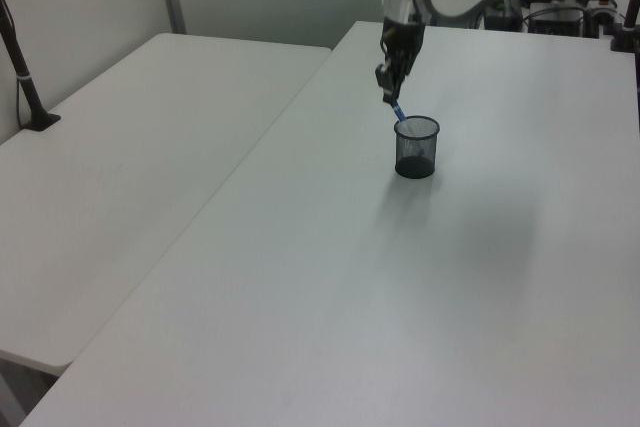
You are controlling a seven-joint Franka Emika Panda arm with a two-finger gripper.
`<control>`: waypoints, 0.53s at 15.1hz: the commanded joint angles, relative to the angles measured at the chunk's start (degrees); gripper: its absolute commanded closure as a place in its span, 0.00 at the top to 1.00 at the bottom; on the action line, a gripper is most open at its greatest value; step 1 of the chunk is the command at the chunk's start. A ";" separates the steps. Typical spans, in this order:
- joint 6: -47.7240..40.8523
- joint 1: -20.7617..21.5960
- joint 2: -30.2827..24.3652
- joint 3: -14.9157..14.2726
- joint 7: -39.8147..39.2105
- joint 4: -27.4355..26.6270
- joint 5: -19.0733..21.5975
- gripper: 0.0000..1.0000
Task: Remove the marker
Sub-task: 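Lift the marker straight up out of the mesh cup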
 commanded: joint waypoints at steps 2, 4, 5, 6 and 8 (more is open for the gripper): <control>-1.62 0.15 -7.31 -0.46 1.03 1.14 0.17 0.00; -1.80 0.15 -10.82 -0.55 0.94 0.97 0.95 0.00; -2.67 0.15 -12.32 -0.55 0.94 0.71 1.31 0.00; -5.03 0.49 -13.20 -0.46 0.68 0.62 1.66 0.00; -11.35 1.55 -14.17 -0.37 -0.72 -0.17 2.10 0.00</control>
